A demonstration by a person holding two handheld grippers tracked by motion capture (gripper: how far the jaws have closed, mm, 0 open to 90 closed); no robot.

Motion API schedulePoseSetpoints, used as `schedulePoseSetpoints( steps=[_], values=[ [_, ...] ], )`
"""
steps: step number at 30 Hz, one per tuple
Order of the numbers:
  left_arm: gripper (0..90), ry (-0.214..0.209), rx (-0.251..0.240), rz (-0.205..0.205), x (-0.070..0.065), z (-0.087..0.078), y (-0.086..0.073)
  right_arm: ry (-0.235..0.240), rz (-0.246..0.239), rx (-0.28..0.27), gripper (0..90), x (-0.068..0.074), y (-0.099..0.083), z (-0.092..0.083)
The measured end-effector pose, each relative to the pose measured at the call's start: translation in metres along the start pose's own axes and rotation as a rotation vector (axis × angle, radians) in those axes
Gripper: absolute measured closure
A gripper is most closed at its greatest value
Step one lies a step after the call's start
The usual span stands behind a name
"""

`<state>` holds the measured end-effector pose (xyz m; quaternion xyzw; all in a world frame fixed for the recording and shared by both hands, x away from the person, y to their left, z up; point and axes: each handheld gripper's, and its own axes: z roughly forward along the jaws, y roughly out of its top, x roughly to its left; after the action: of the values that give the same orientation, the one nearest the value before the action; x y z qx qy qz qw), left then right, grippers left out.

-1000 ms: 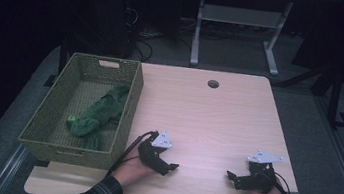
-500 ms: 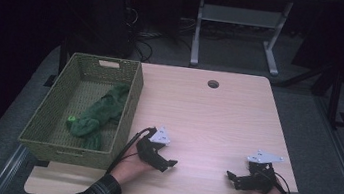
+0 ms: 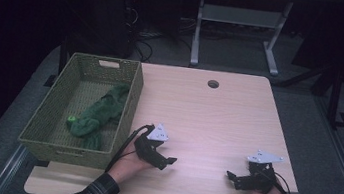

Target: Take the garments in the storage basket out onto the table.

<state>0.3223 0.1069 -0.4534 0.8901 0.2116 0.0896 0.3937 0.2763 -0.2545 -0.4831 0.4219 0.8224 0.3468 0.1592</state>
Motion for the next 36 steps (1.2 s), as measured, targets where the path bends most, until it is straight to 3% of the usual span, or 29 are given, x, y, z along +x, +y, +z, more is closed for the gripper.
schedulePoseSetpoints(
  steps=[8, 13, 36],
  values=[
    [13.5, 0.005, 0.000, -0.001, 0.003, -0.005, 0.003, 0.000, 0.001, 0.000, 2.3, 0.000, 0.000, 0.000],
    [13.5, -0.011, -0.028, -0.038, 0.004, -0.012, 0.007, 0.000, 0.001, 0.000, 2.3, 0.000, 0.000, 0.000],
    [13.5, -0.030, -0.010, -0.003, 0.005, -0.034, 0.034, 0.000, 0.004, 0.003, 2.3, 0.000, 0.000, 0.000]
  ],
)
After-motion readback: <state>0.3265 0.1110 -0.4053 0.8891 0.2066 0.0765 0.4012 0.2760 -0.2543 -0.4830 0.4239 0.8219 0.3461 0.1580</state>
